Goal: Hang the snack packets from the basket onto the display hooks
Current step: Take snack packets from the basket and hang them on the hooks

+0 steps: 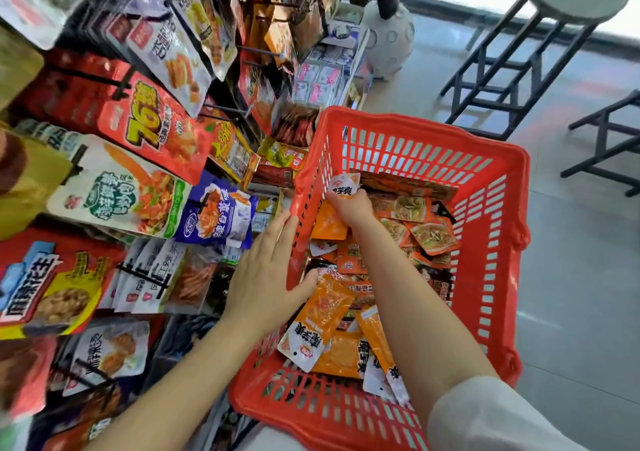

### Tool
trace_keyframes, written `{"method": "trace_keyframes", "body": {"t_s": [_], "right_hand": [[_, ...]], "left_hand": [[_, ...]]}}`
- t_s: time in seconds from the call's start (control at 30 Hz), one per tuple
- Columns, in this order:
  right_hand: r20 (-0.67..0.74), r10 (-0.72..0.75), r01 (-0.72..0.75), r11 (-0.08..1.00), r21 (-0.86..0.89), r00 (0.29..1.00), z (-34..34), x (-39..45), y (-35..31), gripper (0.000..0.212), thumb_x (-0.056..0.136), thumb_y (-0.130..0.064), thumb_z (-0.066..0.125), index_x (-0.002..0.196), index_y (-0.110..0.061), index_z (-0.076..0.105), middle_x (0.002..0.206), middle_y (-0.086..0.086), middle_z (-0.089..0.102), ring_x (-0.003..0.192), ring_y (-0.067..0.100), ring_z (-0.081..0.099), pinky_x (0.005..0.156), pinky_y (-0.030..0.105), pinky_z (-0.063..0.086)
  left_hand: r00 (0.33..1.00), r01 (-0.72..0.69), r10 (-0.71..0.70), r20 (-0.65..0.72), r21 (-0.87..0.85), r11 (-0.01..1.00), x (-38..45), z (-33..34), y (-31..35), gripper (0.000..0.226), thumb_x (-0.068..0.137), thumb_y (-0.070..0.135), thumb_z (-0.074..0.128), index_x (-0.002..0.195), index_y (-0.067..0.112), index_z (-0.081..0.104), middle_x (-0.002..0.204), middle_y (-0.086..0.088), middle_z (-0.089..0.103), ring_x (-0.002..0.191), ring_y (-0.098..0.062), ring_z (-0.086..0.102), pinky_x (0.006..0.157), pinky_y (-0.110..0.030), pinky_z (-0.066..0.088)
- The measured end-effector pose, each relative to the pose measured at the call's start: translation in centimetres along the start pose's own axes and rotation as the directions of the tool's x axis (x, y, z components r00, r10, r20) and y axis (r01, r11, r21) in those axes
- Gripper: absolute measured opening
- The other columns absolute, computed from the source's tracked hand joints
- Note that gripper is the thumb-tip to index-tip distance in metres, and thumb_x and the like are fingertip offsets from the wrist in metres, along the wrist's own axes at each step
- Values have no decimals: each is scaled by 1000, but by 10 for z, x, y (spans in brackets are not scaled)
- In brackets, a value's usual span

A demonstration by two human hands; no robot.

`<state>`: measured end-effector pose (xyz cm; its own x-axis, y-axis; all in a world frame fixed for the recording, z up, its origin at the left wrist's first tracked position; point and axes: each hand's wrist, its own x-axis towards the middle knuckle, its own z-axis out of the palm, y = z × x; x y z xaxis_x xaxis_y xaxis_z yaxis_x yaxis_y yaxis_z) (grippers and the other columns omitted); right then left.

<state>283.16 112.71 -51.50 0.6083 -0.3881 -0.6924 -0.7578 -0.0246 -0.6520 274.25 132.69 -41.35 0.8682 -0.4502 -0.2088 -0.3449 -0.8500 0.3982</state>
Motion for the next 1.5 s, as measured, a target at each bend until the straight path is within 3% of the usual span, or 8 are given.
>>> {"method": "trace_keyframes", "body": {"t_s": [0.4, 0.6, 0.73, 0.8, 0.87, 1.0, 1.2, 1.5], "right_hand": [[67, -168, 144, 951, 273, 983, -23, -48, 16, 40, 90, -17, 74, 124, -24, 54, 119, 1, 68, 99, 19, 67, 69, 31, 54], [211, -323, 220, 889, 401, 923, -63, -135, -1, 40, 91, -16, 74, 124, -33, 58, 111, 2, 75, 101, 30, 73, 91, 60, 56], [347, -514, 313, 812, 494, 785, -82, -190, -14, 59, 91, -13, 73, 141, -31, 48, 125, 3, 70, 112, 27, 69, 94, 52, 56], [343, -576, 415, 797, 440, 742, -80, -210, -18, 58, 92, -18, 73, 141, -32, 45, 129, 2, 67, 117, 22, 66, 97, 45, 56], [240, -650, 592, 758, 273, 721, -74, -223, -20, 55, 92, -32, 73, 139, -31, 45, 132, 0, 62, 123, 15, 60, 102, 36, 51], [153, -763, 776, 601, -191, 628, -73, -226, -19, 83, 80, -70, 61, 148, -25, 44, 148, -2, 40, 140, 11, 30, 117, 33, 27], [268, -750, 760, 644, 87, 605, -72, -245, -37, 51, 85, -59, 64, 130, -56, 41, 133, -23, 53, 128, 1, 49, 107, 32, 43], [232, -913, 847, 399, 351, 334, -21, -339, -123, 35, 85, -28, 78, 111, -35, 56, 97, -33, 67, 92, -10, 64, 74, 8, 47]], "left_hand": [[1000, 5, -5, -11, 5, 1000, -2, -1, 2, 83, 95, 58, 47, 162, 23, 12, 168, 8, 7, 151, -18, 21, 119, -43, 27], [991, 18, -45, -125, -205, 979, 1, -25, 16, 80, 82, 73, 40, 137, 17, 54, 147, 4, 44, 138, -7, 35, 115, -29, 27], [958, 157, -281, 62, -931, 329, 4, -66, 60, 60, 82, 61, 69, 129, 24, 59, 125, 6, 67, 116, -3, 63, 103, -31, 49], [936, 315, -122, 329, -942, -120, -1, -82, 81, 54, 86, 51, 61, 129, 19, 65, 122, -8, 72, 111, -25, 70, 93, -42, 58], [905, 403, -25, 425, -873, -274, -10, -89, 92, 47, 83, 47, 58, 113, 17, 77, 116, -12, 74, 100, -28, 74, 83, -43, 61], [911, 381, -72, 407, -894, -235, -28, -91, 94, 29, 81, 26, 62, 98, 13, 81, 103, -14, 76, 84, -26, 75, 74, -41, 62], [931, 278, -221, 289, -957, -81, -56, -121, 82, 27, 77, 22, 66, 97, 7, 76, 94, -14, 77, 82, -25, 76, 65, -35, 62], [854, -250, -441, -277, -961, 120, -137, -229, 73, 20, 73, 12, 66, 90, 15, 75, 84, -4, 78, 74, -20, 76, 60, -33, 61]]}}
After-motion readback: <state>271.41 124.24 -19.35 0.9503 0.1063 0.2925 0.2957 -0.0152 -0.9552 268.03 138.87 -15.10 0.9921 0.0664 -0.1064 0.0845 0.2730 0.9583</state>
